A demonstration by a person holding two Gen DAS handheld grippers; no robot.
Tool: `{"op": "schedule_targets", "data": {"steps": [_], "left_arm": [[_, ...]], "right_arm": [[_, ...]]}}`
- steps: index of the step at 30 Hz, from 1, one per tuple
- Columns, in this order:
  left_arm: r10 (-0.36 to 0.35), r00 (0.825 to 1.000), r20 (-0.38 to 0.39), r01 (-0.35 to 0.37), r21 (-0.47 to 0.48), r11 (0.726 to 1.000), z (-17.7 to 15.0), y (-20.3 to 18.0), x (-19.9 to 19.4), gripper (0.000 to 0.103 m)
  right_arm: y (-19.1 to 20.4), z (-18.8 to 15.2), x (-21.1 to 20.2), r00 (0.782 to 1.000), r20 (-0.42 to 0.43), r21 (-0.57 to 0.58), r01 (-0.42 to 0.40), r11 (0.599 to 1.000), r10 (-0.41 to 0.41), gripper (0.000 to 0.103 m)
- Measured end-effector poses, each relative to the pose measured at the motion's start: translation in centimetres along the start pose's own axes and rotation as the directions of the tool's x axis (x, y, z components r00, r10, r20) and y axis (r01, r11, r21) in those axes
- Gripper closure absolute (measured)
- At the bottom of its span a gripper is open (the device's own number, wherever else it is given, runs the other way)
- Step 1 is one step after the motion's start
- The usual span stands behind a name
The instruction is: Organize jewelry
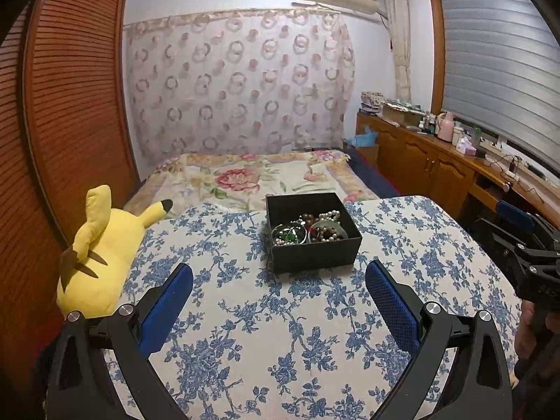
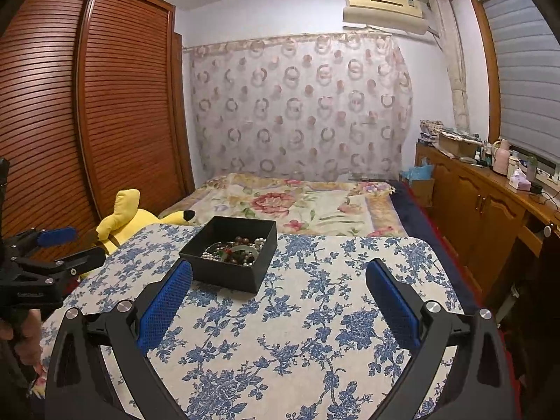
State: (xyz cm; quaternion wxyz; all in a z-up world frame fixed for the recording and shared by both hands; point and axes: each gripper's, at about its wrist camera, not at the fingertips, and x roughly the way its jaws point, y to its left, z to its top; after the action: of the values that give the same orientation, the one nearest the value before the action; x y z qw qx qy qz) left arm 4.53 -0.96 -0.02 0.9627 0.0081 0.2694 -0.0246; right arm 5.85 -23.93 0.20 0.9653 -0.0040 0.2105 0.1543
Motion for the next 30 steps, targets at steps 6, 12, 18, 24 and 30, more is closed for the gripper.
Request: {"op": "schedule_targets", "data": {"steps": [6, 12, 18, 24, 30], "left_arm": [[0.008, 1.000, 0.001, -0.008, -0.003, 1.000, -0.06, 0.08, -0.19, 0.008], [0.013, 1.000, 0.002, -0.013, -0.013, 1.000, -0.05, 0.27, -0.41, 0.008], [0.012, 1.000, 0.004, -0.012, -0.018, 1.000, -0.06, 0.42, -0.43, 0.008], [0.008, 1.000, 0.004, -0.008, -0.013, 1.000, -0.08, 0.41, -0.41, 0.008], [0.006, 1.000, 0.002, -0.006, -0.011, 1.000, -0.02, 0.23, -0.34, 0.008]], "right_arm": [[-0.33, -0.03, 0.20, 1.000, -0.009, 0.014, -0.004, 1.000, 0.004, 0.003], [-0.47, 0.08, 0.23, 1.000, -0.009, 0.017, -0.001, 1.000, 0.001, 0.003], [-0.51, 0.07, 0.22, 1.000, -0.009, 0.017, -0.003, 1.000, 0.003, 0.003], [-0.52, 0.07, 0.22, 1.000, -0.009, 0.017, -0.003, 1.000, 0.003, 0.003], [-0.54, 0.08, 0.22, 1.000, -0.008, 0.017, -0.001, 1.000, 0.001, 0.003]]}}
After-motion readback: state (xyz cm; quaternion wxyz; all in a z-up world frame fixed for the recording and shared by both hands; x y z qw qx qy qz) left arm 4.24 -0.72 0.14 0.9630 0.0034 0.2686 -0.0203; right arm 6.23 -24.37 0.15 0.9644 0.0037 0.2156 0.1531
